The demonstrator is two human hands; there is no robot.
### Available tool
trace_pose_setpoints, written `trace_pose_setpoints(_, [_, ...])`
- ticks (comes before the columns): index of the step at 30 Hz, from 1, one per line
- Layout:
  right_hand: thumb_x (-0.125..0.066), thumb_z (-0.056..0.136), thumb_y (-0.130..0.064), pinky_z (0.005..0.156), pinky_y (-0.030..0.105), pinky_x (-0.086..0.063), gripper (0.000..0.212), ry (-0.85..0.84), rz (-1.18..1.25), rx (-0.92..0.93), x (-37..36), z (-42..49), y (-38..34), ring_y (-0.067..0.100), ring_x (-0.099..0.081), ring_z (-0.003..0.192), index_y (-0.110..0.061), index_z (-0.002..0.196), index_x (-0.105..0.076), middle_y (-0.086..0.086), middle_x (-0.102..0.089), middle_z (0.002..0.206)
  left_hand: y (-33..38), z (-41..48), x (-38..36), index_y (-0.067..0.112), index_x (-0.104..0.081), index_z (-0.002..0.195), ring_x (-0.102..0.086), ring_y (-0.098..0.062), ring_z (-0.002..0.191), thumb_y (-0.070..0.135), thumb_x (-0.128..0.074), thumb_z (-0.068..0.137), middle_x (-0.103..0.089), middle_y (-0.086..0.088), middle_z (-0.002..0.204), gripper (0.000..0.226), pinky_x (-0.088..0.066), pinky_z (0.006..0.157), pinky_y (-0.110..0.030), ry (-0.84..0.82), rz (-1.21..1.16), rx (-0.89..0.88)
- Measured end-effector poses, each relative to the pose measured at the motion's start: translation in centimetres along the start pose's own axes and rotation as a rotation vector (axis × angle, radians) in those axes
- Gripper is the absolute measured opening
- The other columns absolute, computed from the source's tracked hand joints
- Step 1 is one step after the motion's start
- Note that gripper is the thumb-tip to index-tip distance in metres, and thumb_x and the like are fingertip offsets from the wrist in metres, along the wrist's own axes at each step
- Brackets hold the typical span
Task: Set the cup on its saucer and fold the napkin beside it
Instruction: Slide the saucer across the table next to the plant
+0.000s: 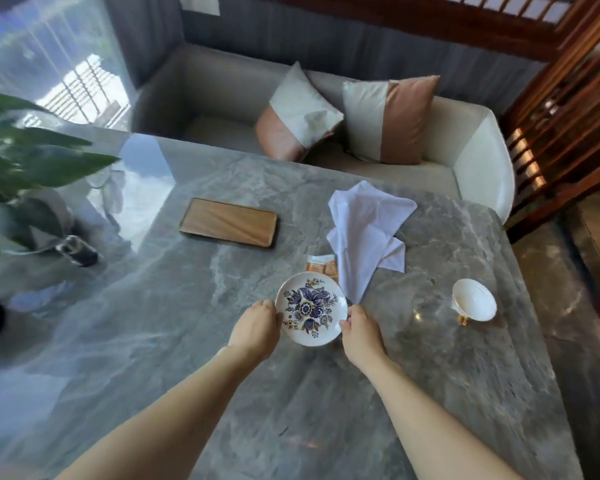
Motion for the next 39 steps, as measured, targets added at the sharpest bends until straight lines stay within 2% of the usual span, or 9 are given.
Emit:
trace_pose_setpoints(7, [-0.056,0.092,-0.010,0.079,0.039,-0.044,0.010,-0.076,0.017,0.077,-6.5,1.0,-11.3,0.035,-0.059,0.099,-0.002,0.098,-0.057,0.018,-0.064,0.105,-10.7,-0.6,6.6,0.005,-0.053,0.098,-0.058,-0.040,0.102,0.028,-0.046,0.104,-0.062,-0.019,0.106,0.025,-0.043,0.083,-0.045,0.092,-0.027,0.090])
trace_pose_setpoints(11, [-0.056,0.092,-0.011,0.072,0.036,-0.038,0.008,-0.116,0.024,0.095,-10.4,1.6,-16.9,0.033,-0.058,0.096,-0.005,0.096,-0.056,0.015,-0.065,0.102,-16.7,-0.7,9.5,0.009,-0.052,0.093,-0.058,-0.040,0.099,0.029,-0.047,0.104,-0.062,-0.018,0.104,0.023,-0.040,0.079,-0.044,0.134,-0.039,0.137])
trace_pose_setpoints(14, [-0.055,0.093,-0.010,0.069,0.033,-0.033,0.008,-0.137,0.027,0.106,-13.2,2.1,-20.4,0.032,-0.058,0.094,-0.004,0.098,-0.057,0.015,-0.065,0.103,-20.7,-0.3,11.1,0.009,-0.052,0.092,-0.059,-0.039,0.097,0.029,-0.048,0.104,-0.063,-0.017,0.103,0.023,-0.039,0.078,-0.043,0.147,-0.032,0.159])
trace_pose_setpoints(18, [-0.057,0.093,-0.010,0.071,0.033,-0.035,0.009,-0.147,0.038,0.104,-16.4,2.8,-24.2,0.033,-0.059,0.096,-0.003,0.099,-0.058,0.016,-0.067,0.102,-25.2,0.9,12.7,0.016,-0.046,0.088,-0.059,-0.037,0.093,0.031,-0.047,0.103,-0.065,-0.017,0.102,0.022,-0.034,0.068,-0.039,0.155,-0.017,0.191])
trace_pose_setpoints(20, [-0.058,0.092,-0.010,0.072,0.034,-0.036,0.010,-0.144,0.038,0.099,-17.8,3.2,-25.9,0.035,-0.060,0.097,-0.002,0.098,-0.059,0.018,-0.067,0.101,-27.1,1.7,13.4,0.014,-0.050,0.090,-0.060,-0.036,0.093,0.030,-0.048,0.103,-0.065,-0.017,0.103,0.021,-0.036,0.069,-0.039,0.159,-0.006,0.196])
trace_pose_setpoints(24, [-0.057,0.093,-0.012,0.078,0.037,-0.043,0.013,-0.147,0.032,0.058,-20.0,4.1,-28.3,0.036,-0.060,0.099,-0.001,0.101,-0.058,0.020,-0.067,0.104,-29.8,3.6,14.5,0.005,-0.057,0.099,-0.061,-0.039,0.098,0.028,-0.050,0.103,-0.065,-0.020,0.106,0.025,-0.040,0.074,-0.041,0.149,0.015,0.203])
trace_pose_setpoints(29, [-0.058,0.093,-0.014,0.080,0.037,-0.043,0.016,-0.132,0.029,0.019,-21.6,5.4,-29.9,0.037,-0.060,0.103,-0.001,0.103,-0.058,0.020,-0.066,0.110,-32.0,5.8,15.0,0.006,-0.057,0.098,-0.060,-0.039,0.098,0.030,-0.048,0.103,-0.063,-0.019,0.105,0.026,-0.043,0.077,-0.043,0.130,0.011,0.212])
trace_pose_setpoints(34, [-0.056,0.095,-0.015,0.080,0.038,-0.045,0.017,-0.129,0.034,0.008,-22.5,6.8,-30.7,0.038,-0.060,0.103,-0.001,0.105,-0.057,0.021,-0.066,0.111,-33.1,7.7,15.3,0.006,-0.057,0.102,-0.058,-0.037,0.107,0.032,-0.048,0.103,-0.062,-0.018,0.111,0.028,-0.044,0.083,-0.044,0.118,0.015,0.237])
trace_pose_setpoints(39, [-0.056,0.095,-0.012,0.072,0.033,-0.035,0.016,-0.109,0.049,0.011,-23.0,8.0,-31.1,0.036,-0.059,0.102,0.000,0.105,-0.057,0.020,-0.065,0.112,-33.6,8.9,15.3,0.008,-0.056,0.099,-0.059,-0.035,0.104,0.032,-0.047,0.103,-0.063,-0.015,0.107,0.026,-0.038,0.074,-0.040,0.146,0.021,0.221])
Point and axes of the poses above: each hand's wrist, its own z-axis towards the middle knuckle, its own x-axis out of the back of the hand, y = z × x, the point moved 1 cm from there along z, towards the middle knuckle
